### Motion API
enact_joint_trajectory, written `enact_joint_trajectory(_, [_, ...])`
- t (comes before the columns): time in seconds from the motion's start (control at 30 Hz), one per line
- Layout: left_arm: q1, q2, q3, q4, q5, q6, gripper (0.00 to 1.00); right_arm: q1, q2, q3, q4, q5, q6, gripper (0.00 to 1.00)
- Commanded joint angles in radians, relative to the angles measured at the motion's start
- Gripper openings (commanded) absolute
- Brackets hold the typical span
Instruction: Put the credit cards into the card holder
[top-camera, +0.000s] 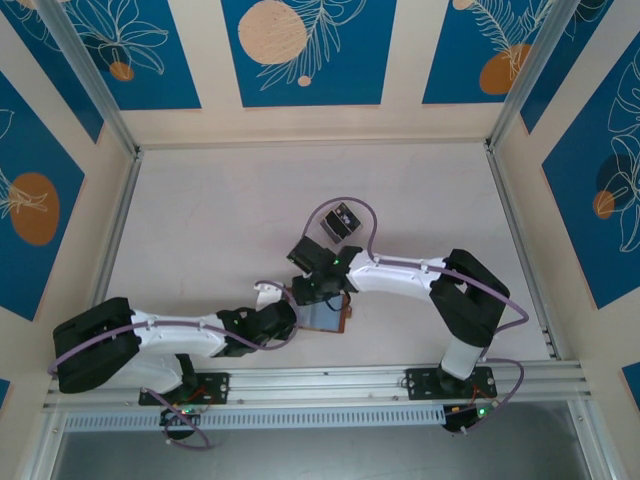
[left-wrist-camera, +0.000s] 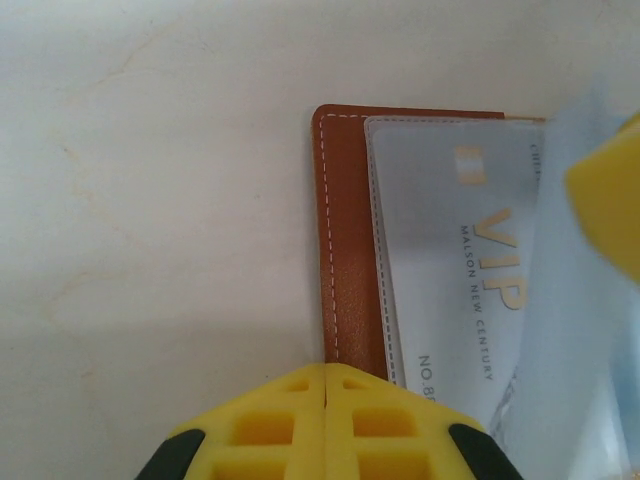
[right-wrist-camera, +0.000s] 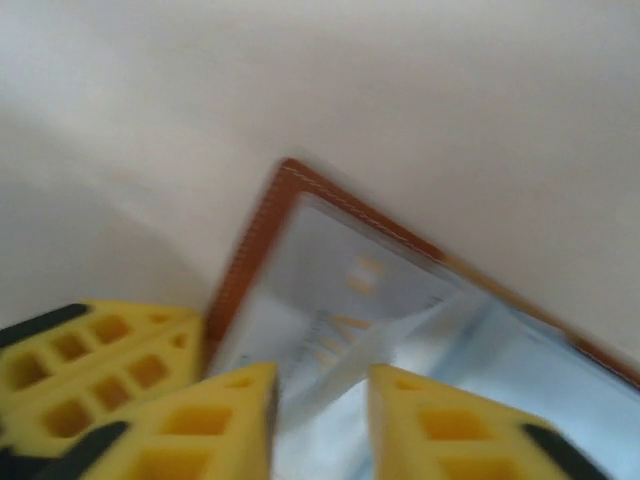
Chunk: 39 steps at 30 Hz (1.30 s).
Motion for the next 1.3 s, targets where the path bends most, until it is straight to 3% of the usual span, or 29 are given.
enact_joint_trajectory(0.0, [-0.023,-0.024,-0.019,-0.104,0.033,-0.019,0.05,-0.021,0.017,-0.006,0.105,-0.174,0.016,0.39])
enact_joint_trajectory(0.2, [-0.023,-0.146,-0.049,-0.209,-0.015,-0.057,0.17,-0.061,-0.021,-0.057,0.187,-0.287,0.007,0.5])
enact_joint_trajectory(0.4, [-0.023,-0.353,-0.09,-0.352,-0.027,-0.082,0.29,-0.071,-0.076,-0.09,0.175,-0.254,-0.019,0.59])
enact_joint_trajectory(0.7, [-0.023,-0.635,-0.039,-0.584,-0.02,-0.027,0.52,-0.065,0.071,-0.018,0.238,-0.329,-0.001,0.67])
enact_joint_trajectory(0.87, [-0.022,-0.6,-0.003,-0.576,0.006,-0.004,0.58,-0.063,0.135,0.026,0.3,-0.383,0.024,0.72])
enact_joint_trajectory(1.07, [-0.022,-0.425,0.033,-0.444,0.037,0.03,0.65,-0.094,0.109,0.053,0.31,-0.454,0.017,0.78])
enact_joint_trajectory(1.27, [-0.022,-0.256,0.102,-0.336,0.053,0.065,0.68,-0.149,0.015,0.061,0.193,-0.383,-0.033,0.78])
